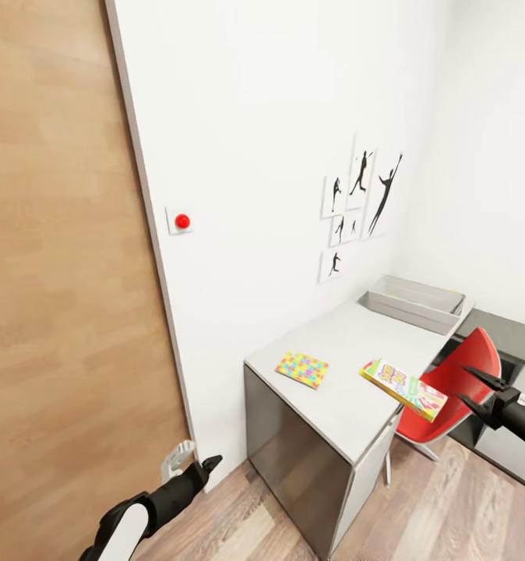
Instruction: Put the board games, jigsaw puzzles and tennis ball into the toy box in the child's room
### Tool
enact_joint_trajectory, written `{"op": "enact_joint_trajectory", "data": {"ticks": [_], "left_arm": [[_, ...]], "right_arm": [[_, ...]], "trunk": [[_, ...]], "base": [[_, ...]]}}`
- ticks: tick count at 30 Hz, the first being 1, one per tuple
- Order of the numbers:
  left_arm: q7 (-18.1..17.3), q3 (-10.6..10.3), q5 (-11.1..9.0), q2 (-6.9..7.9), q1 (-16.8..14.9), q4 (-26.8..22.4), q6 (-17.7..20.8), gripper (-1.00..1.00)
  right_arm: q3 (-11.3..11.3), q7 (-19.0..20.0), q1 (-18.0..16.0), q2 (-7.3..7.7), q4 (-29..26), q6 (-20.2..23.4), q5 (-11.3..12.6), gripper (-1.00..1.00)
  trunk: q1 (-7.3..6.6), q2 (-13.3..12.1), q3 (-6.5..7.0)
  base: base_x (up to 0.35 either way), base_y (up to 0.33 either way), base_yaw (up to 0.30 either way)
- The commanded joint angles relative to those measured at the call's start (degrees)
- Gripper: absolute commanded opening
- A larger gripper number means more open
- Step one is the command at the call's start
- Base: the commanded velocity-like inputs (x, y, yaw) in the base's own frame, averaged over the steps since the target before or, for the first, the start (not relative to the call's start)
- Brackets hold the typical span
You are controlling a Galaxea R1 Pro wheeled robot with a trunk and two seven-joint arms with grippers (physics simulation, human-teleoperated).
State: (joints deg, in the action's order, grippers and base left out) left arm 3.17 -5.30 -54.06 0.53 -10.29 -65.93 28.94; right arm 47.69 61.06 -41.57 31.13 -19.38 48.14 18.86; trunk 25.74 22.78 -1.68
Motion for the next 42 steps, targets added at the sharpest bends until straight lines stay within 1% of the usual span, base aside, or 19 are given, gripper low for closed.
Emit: {"op": "enact_joint_trajectory", "data": {"ticks": [1,8,11,12,15,16,18,19,22,24,27,29,30,33,34,37,38,41,42], "left_arm": [[0.46,0.03,-0.61,0.11,0.08,-0.05,0.09,1.0],[1.34,1.97,-1.75,0.07,0.38,0.23,0.21,1.0],[3.16,4.04,-3.88,-0.07,0.52,0.43,0.5,1.0],[3.16,4.04,-3.88,-0.07,0.52,0.43,0.5,1.0],[7.37,5.11,-6.67,-0.3,0.61,0.52,0.71,1.0],[7.37,5.11,-6.67,-0.3,0.61,0.52,0.71,1.0],[11.11,5.49,-8.55,-0.72,0.55,0.53,0.76,1.0],[11.11,5.49,-8.55,-0.72,0.55,0.53,0.76,1.0],[15.91,5.81,-10.49,-1.48,0.45,0.0,0.84,1.0],[17.05,5.83,-10.91,-1.71,0.43,-0.57,0.89,1.0],[18.76,5.38,-11.55,-2.22,0.49,-3.07,1.09,1.0],[20.08,4.02,-12.01,-2.61,0.57,-6.95,1.63,1.0],[20.08,4.02,-12.01,-2.61,0.57,-6.95,1.63,1.0],[22.26,1.88,-12.73,-2.93,0.76,-13.59,2.88,1.0],[22.26,1.88,-12.73,-2.93,0.76,-13.59,2.88,1.0],[24.66,0.6,-14.38,-3.09,0.78,-18.89,3.9,1.0],[24.66,0.6,-14.38,-3.09,0.78,-18.89,3.9,1.0],[27.52,-0.45,-17.55,-3.36,-1.17,-22.41,5.22,1.0],[27.52,-0.45,-17.55,-3.36,-1.17,-22.41,5.22,1.0]], "right_arm": [[0.17,0.07,-0.09,-0.03,0.05,0.28,-0.04,1.0],[0.1,-0.23,-0.22,-0.54,-0.09,0.05,-0.24,1.0],[-0.58,-1.61,-1.03,-1.47,-0.55,-0.22,-1.27,1.0],[-0.58,-1.61,-1.03,-1.47,-0.55,-0.22,-1.27,1.0],[-1.65,-5.51,-2.52,-2.14,-0.68,-0.01,-3.37,1.0],[-1.65,-5.51,-2.52,-2.14,-0.68,-0.01,-3.37,1.0],[-2.07,-8.7,-3.52,-2.5,-0.56,0.42,-4.39,1.0],[-2.07,-8.7,-3.52,-2.5,-0.56,0.42,-4.39,1.0],[-2.46,-11.68,-4.55,-3.05,-0.37,1.34,-5.29,1.0],[-2.56,-12.05,-4.77,-3.21,-0.37,1.55,-5.49,1.0],[-2.77,-11.68,-5.03,-3.44,-0.41,1.84,-5.83,1.0],[-2.95,-10.24,-5.1,-3.55,-0.5,2.01,-6.08,1.0],[-2.95,-10.24,-5.1,-3.55,-0.5,2.01,-6.08,1.0],[-3.12,-7.94,-5.14,-3.63,-0.59,2.17,-6.31,1.0],[-3.12,-7.94,-5.14,-3.63,-0.59,2.17,-6.31,1.0],[-3.23,-6.68,-5.18,-3.61,-0.67,2.28,-6.43,1.0],[-3.23,-6.68,-5.18,-3.61,-0.67,2.28,-6.43,1.0],[-3.31,-6.2,-5.23,-3.54,-0.71,2.31,-6.49,1.0],[-3.31,-6.2,-5.23,-3.54,-0.71,2.31,-6.49,1.0]], "trunk": [[0.04,0.14,-0.1],[0.04,0.14,0.04],[0.04,0.14,0.06],[0.04,0.14,0.07],[0.04,0.14,0.08],[0.04,0.14,0.09],[0.04,0.14,0.09],[0.04,0.14,0.09],[0.04,0.14,0.1],[0.04,0.14,0.1],[0.04,0.14,0.1],[0.04,0.14,0.1],[0.04,0.14,0.1],[0.04,0.14,0.1],[0.04,0.14,0.1],[0.04,0.14,0.1],[0.04,0.14,0.11],[0.04,0.14,0.11],[0.04,0.14,0.11]], "base": [[0.0,0.0,-0.272],[0.0,0.0,-0.211],[0.0,0.0,-0.093],[0.0,0.0,-0.073],[0.0,0.0,-0.048],[0.0,0.0,-0.038],[0.0,0.0,-0.027],[0.0,0.0,-0.024],[0.0,0.0,-0.016],[0.0,0.0,-0.011],[0.0,0.0,-0.007],[0.0,0.0,-0.005],[0.0,0.0,-0.004],[0.0,0.0,-0.003],[0.0,0.0,-0.002],[0.0,0.0,-0.001],[0.0,0.0,-0.001],[0.0,0.0,0.0],[0.0,0.0,0.0]]}}
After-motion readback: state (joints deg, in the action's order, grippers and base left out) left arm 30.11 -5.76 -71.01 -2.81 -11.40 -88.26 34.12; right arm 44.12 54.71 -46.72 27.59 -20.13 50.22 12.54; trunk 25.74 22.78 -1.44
